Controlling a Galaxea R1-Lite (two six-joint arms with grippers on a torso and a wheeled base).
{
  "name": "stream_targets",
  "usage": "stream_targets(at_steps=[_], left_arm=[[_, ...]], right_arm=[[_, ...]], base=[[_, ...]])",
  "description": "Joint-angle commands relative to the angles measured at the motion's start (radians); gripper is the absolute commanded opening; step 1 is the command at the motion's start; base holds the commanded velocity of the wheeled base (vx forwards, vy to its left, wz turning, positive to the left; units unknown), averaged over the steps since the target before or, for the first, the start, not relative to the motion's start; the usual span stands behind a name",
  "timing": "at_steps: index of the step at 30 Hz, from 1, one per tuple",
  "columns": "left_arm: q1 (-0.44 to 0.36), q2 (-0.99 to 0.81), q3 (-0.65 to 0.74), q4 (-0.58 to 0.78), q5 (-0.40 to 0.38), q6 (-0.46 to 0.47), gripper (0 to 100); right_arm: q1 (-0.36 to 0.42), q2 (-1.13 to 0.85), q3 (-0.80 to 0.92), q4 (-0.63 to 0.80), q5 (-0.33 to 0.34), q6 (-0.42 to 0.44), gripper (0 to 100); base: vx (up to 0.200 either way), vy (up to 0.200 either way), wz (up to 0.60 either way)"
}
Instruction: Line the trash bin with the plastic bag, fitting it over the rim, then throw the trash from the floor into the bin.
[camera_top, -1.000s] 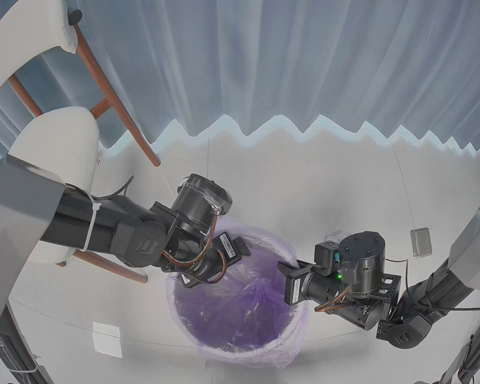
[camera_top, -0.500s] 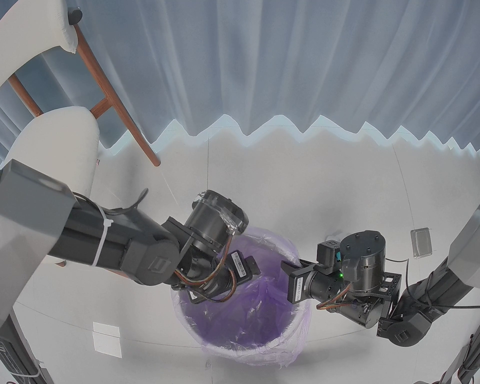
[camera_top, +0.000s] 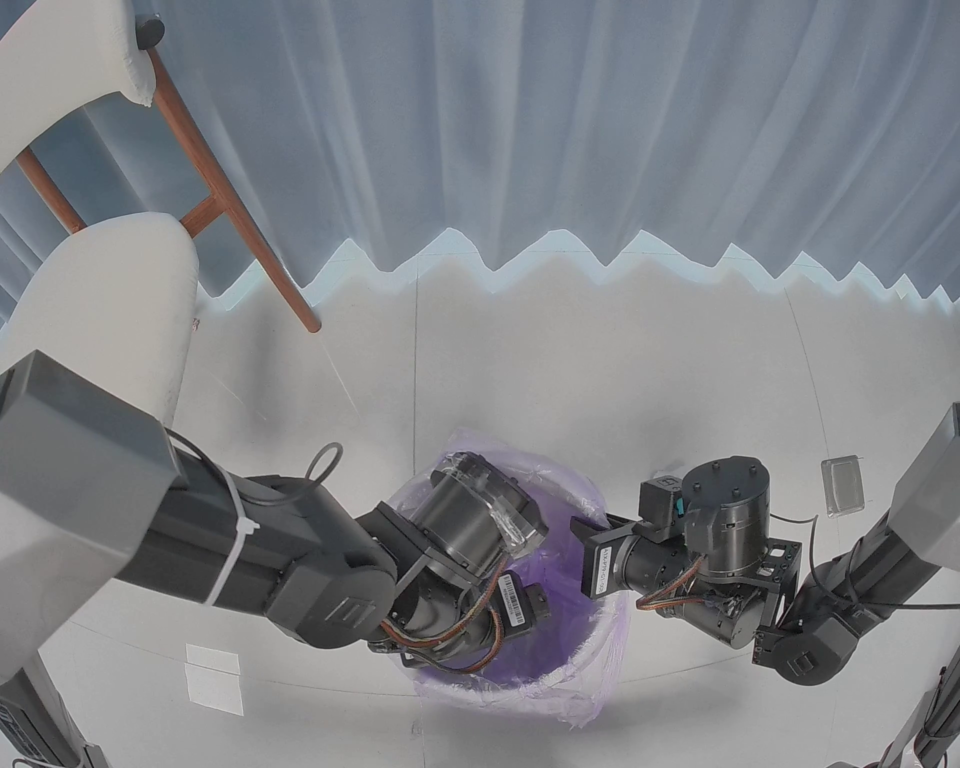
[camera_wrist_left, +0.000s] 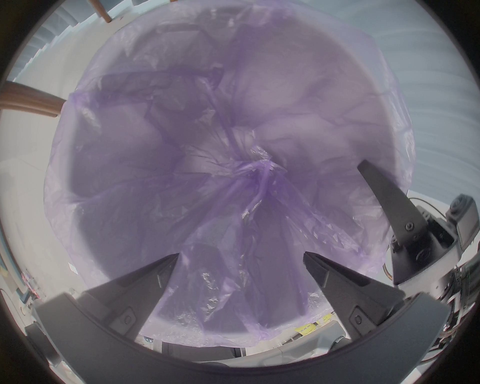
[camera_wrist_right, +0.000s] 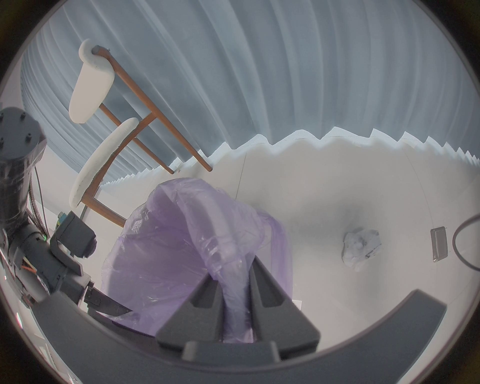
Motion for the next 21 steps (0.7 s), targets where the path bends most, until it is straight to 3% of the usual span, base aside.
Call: stream_targets(at_steps=[1,10,11,12,15,21], left_arm=[[-0.004,0.007,-0.003,-0.007,0.005,0.018,100],[0.072,-0.006,-0.055,-0.007,0.080,0.233,100],[0.086,-0.013,-0.053,-0.007,0.114,0.322,100],[0.088,-0.013,-0.053,-0.007,0.118,0.330,100],[0.106,-0.019,-0.035,-0.015,0.220,0.523,100],[0.104,-0.062,0.043,-0.185,0.221,0.673,100]], right_arm=[[0.000,0.001,0.001,-0.001,0.001,0.000,0],[0.002,-0.010,0.004,-0.003,0.001,0.000,0],[0.002,-0.010,0.007,-0.003,0.001,-0.002,0],[0.002,-0.010,0.007,-0.003,0.001,-0.002,0],[0.002,-0.010,0.008,-0.003,0.001,-0.003,0],[0.002,-0.021,0.019,-0.001,0.001,-0.002,0]], base=[[0.000,0.000,0.00],[0.000,0.000,0.00],[0.000,0.000,0.00],[0.000,0.000,0.00],[0.000,0.000,0.00],[0.000,0.000,0.00]])
